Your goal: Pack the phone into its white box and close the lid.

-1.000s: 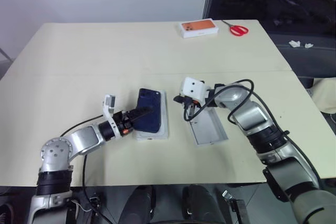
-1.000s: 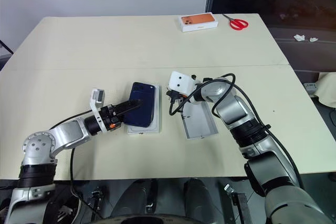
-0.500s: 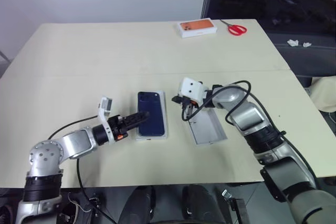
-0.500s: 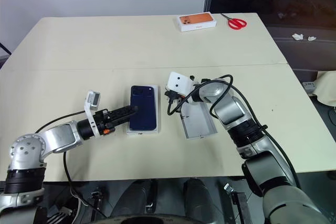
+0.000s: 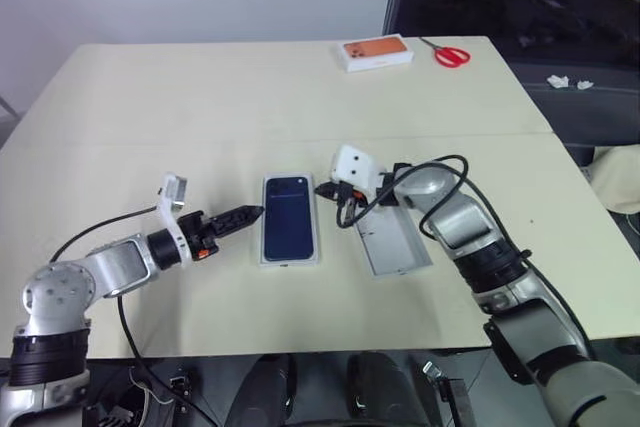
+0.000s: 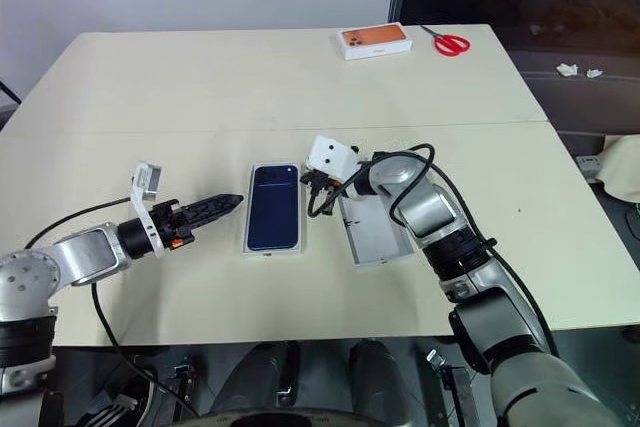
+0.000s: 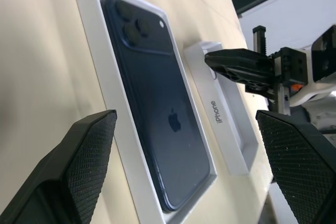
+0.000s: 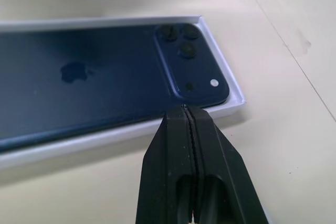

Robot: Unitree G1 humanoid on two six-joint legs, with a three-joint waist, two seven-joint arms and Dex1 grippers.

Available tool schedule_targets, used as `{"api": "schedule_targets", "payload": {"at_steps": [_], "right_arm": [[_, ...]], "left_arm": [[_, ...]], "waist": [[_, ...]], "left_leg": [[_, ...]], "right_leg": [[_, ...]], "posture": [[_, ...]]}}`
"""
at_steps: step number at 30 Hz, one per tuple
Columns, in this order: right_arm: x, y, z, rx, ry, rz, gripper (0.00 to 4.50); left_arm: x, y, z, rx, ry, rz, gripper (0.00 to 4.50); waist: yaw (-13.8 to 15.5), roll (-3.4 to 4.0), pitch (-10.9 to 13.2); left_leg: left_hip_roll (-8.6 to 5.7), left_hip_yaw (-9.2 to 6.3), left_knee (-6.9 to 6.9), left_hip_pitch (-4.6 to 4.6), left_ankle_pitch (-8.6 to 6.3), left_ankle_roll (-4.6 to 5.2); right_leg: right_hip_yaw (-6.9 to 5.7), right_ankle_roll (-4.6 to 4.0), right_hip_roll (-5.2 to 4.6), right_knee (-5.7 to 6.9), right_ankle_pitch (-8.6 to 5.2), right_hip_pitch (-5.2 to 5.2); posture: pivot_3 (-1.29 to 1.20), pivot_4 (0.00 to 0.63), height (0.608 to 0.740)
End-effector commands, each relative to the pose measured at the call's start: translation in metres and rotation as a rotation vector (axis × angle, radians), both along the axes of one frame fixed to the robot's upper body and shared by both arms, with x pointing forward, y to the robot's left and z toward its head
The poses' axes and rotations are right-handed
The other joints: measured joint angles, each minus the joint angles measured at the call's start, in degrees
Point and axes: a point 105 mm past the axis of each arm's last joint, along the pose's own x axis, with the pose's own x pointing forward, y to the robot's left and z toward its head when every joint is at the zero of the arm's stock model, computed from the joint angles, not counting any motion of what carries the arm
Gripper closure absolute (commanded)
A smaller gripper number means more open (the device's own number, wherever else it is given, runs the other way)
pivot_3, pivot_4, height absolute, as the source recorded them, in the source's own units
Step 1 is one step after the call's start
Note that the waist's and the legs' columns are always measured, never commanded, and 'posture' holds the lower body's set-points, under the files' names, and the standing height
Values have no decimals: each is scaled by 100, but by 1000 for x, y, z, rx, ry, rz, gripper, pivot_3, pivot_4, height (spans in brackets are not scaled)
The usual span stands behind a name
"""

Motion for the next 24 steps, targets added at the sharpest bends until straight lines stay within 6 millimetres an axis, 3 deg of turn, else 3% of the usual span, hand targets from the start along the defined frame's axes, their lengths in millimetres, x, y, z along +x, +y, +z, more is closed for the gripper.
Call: {"api": "schedule_targets", "payload": {"at_steps": [1, 8, 11, 18, 21, 24], "right_arm": [[-10, 14, 20, 141, 21, 36, 4500], [-22, 32, 3, 149, 56, 48, 4500], [-25, 36, 2, 156, 62, 52, 4500], [-27, 39, -2, 144, 60, 60, 4500], [-28, 38, -13, 108, 62, 57, 4500], [-28, 38, -14, 110, 70, 51, 4500]], "left_arm": [[4, 13, 22, 13, -123, 35, 34], [1, 23, 29, 65, -232, 23, 34], [2, 18, 34, 46, -243, 22, 849], [1, -4, 29, 31, -228, -19, 4328], [5, -27, 18, 51, -214, -46, 4425], [5, -34, 13, 57, -210, -58, 4425]], "waist": [[-1, 0, 0], [-10, 3, 2], [5, 3, 2], [-4, 3, 2], [11, 3, 2], [4, 2, 2]], "left_leg": [[0, 0, 0, 0, 0, 1], [1, 1, -7, 0, -2, 3], [1, 1, -7, 0, -3, 4], [1, 1, -7, 0, -3, 5], [1, 1, -7, 0, -3, 5], [-1, 1, -4, 0, -3, 5]], "right_leg": [[0, 0, 0, 0, 0, -1], [1, -1, -1, -2, 0, -4], [1, -1, -2, -2, 0, -4], [0, 0, -2, -2, 0, -5], [0, 0, -2, -2, 0, -3], [0, 1, -2, -2, 0, -1]], "posture": [[0, 150, 740], [0, 150, 740], [0, 150, 740], [0, 150, 740], [0, 150, 740], [0, 150, 740]]}}
